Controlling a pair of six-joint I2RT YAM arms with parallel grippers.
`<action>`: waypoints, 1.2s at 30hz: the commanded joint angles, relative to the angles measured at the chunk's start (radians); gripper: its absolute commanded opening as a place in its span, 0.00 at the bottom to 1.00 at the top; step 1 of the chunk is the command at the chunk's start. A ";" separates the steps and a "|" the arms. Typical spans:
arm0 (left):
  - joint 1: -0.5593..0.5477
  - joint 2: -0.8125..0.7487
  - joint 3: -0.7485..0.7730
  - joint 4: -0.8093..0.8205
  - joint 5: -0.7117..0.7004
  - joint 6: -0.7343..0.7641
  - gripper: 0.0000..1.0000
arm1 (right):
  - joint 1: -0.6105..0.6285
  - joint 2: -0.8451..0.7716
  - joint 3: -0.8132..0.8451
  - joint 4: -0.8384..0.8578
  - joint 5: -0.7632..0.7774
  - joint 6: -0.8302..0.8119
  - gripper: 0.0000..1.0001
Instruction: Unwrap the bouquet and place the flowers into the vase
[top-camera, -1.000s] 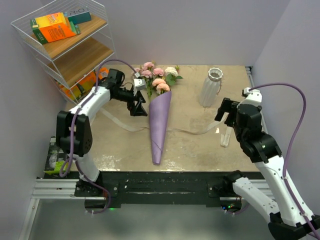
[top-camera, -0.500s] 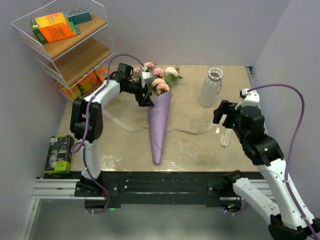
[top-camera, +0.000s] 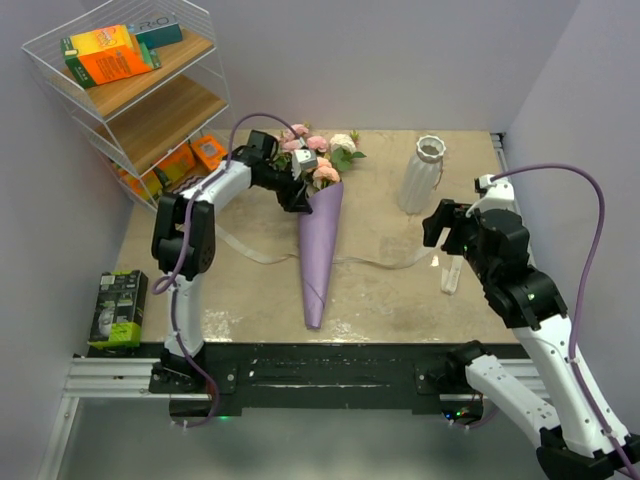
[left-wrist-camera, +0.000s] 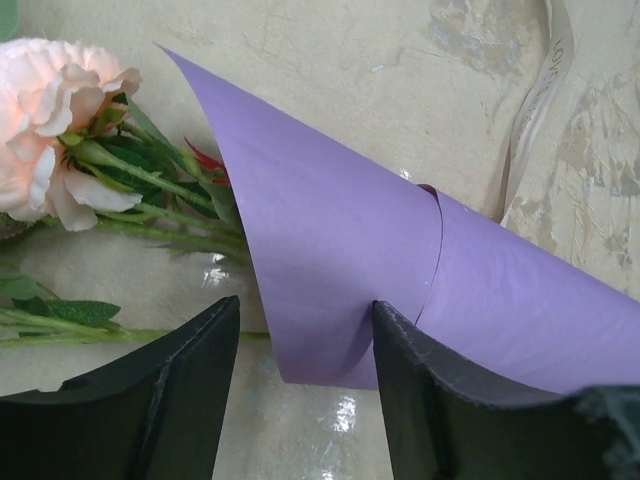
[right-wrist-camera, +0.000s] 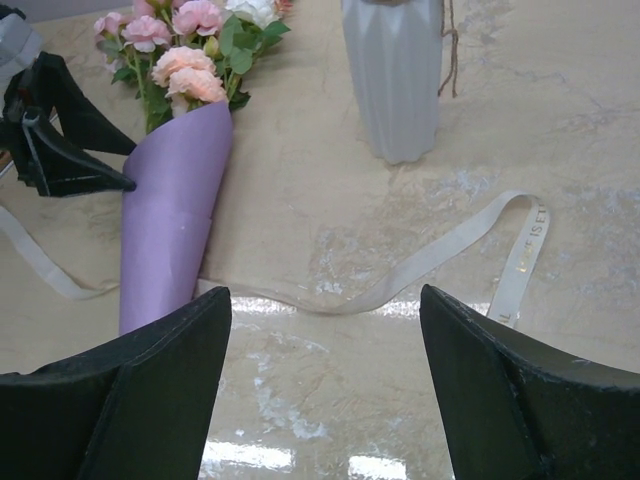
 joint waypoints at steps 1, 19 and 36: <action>-0.017 0.020 0.070 -0.017 -0.006 -0.006 0.52 | -0.003 -0.011 0.021 0.050 -0.047 -0.016 0.78; -0.022 -0.003 0.245 -0.207 0.097 -0.002 0.00 | 0.000 -0.023 -0.003 0.082 -0.096 -0.002 0.69; -0.092 -0.233 0.094 -0.082 0.047 -0.172 0.50 | -0.002 -0.060 -0.029 0.077 -0.082 0.008 0.89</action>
